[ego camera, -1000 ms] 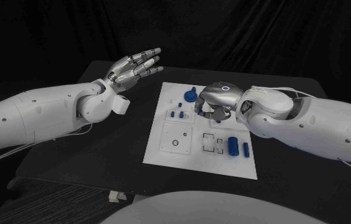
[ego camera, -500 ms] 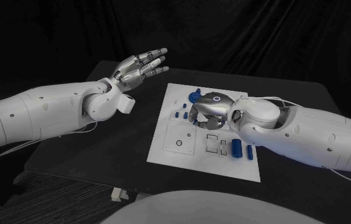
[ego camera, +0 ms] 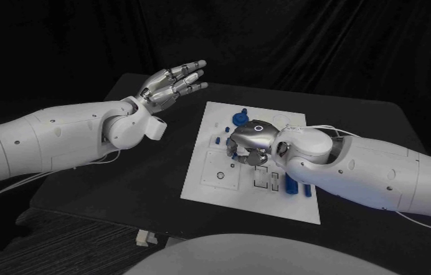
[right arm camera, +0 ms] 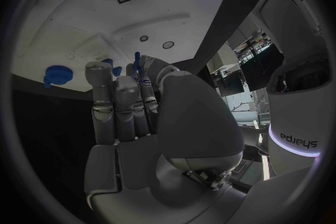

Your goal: Assemble the parts on the task board

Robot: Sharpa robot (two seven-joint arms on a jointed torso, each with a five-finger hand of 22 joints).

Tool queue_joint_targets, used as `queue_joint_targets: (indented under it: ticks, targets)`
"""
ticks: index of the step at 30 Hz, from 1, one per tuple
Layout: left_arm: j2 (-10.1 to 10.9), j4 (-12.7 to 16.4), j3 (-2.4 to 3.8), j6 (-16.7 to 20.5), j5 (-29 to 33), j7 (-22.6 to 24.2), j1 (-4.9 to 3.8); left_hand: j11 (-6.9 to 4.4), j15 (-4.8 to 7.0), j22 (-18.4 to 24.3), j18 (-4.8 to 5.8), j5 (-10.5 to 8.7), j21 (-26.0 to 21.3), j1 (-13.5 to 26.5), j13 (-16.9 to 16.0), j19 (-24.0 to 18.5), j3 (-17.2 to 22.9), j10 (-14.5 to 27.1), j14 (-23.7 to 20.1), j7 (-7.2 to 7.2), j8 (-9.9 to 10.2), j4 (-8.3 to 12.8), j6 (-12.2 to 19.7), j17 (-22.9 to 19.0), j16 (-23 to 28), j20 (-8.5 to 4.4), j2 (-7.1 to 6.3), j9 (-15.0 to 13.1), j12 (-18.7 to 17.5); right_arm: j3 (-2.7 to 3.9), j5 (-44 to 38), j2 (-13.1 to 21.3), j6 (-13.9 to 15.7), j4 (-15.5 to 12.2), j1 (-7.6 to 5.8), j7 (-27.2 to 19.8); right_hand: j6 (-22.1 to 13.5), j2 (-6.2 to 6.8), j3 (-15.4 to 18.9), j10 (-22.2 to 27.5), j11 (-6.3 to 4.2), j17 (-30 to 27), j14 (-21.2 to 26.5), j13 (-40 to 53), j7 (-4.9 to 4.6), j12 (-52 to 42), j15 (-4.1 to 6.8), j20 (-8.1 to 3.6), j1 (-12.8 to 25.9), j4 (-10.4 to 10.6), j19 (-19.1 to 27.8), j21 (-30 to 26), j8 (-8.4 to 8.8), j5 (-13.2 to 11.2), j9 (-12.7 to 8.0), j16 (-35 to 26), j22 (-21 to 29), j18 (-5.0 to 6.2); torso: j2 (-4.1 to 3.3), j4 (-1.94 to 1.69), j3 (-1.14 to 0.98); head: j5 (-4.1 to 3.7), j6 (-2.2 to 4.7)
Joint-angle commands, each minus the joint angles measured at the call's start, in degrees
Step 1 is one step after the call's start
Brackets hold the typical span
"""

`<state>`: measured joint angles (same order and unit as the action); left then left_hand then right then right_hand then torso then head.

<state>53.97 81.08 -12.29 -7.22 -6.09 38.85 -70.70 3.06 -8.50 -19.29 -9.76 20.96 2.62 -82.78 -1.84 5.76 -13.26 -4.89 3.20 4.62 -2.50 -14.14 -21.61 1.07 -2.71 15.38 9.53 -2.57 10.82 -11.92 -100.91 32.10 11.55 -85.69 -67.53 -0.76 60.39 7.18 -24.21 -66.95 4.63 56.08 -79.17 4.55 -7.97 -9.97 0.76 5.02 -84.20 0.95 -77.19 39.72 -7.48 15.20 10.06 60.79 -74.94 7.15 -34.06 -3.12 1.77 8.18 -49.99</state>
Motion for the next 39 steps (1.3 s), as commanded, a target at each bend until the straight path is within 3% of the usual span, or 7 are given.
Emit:
queue_joint_targets:
  ticks: [1, 16, 29, 39]
  targets:
    - [-0.19, -0.08, 0.05, -0.51, 0.41, 3.1, 0.14, 0.42, -0.34, -0.08, -0.57, 0.24, -0.05, -0.56, -0.06, -0.25, -0.29, 0.01, -0.01, 0.05, -0.19, 0.06, -0.34, 0.06, -0.39, 0.17, 0.05, -0.09, 0.32, 0.04, -0.83, -0.15, -0.46, 0.17, 0.38, 0.73, -0.52, 0.44, -0.23, -0.94, -0.5, -0.02, -0.39, 0.05, -0.02, -0.15, -0.14, -0.04, 0.17, -0.01, 0.05, 0.22, 0.26, 0.25, -0.09, 0.17, -4.66, 0.7, 0.01, -0.04, 0.05, 0.08, -0.01]
    - [-0.74, -0.67, 0.05, -0.97, 0.4, 2.98, 0.7, 0.45, -0.62, -0.16, -0.56, 0.42, 0.02, -0.75, -0.05, -0.13, -0.26, 0.06, 0.2, 0.25, -0.27, 0.1, -0.77, 0.11, -0.65, 0.26, 0.19, -0.14, 0.28, 0.04, -0.84, -0.6, -1.21, 0.85, 1.68, 0.92, -0.62, 0.46, -0.31, -1.21, -0.55, -0.1, -0.38, 0.1, -0.01, -0.24, -0.12, -0.03, 0.23, -0.04, 0.06, 0.19, 0.38, 0.21, -0.12, 0.13, -4.64, 0.72, 0.14, 0.02, 0.0, 0.42, -0.01]
    - [-1.03, -1.07, 0.05, -1.23, 0.4, 2.77, 1.14, 0.45, -0.78, -0.52, -0.56, 0.49, 0.12, -0.88, -0.05, 0.07, -0.25, 0.06, 0.38, 0.37, -0.35, 0.15, -1.17, 0.16, -0.88, 0.34, 0.25, -0.2, 0.32, 0.04, -0.84, -0.46, -1.79, 0.7, 1.92, 1.03, -0.7, 0.5, -0.37, -1.31, -0.56, -0.42, -0.26, 0.11, -0.01, -0.24, -0.1, -0.03, 0.23, -0.11, 0.17, -0.13, 0.48, 0.21, -0.15, -0.14, -4.57, 0.79, 0.27, 0.11, -0.09, 0.51, -0.01]
    - [-1.27, -1.34, 0.05, -1.37, 0.4, 2.53, 1.33, 0.45, -0.88, -0.4, -0.56, 0.55, 0.14, -0.98, -0.05, 0.11, -0.24, 0.08, 0.44, 0.49, -0.41, 0.2, -1.45, 0.17, -0.98, 0.39, 0.28, -0.24, 0.29, 0.04, -0.83, -0.55, -2.02, 0.91, 2.13, 1.04, -0.74, 0.52, -0.39, -1.31, -0.56, -0.47, -0.23, 0.11, -0.03, -0.23, -0.1, -0.03, 0.25, -0.12, 0.19, -0.18, 0.53, 0.21, -0.16, -0.19, -4.56, 0.8, 0.32, 0.15, -0.04, 0.51, -0.01]
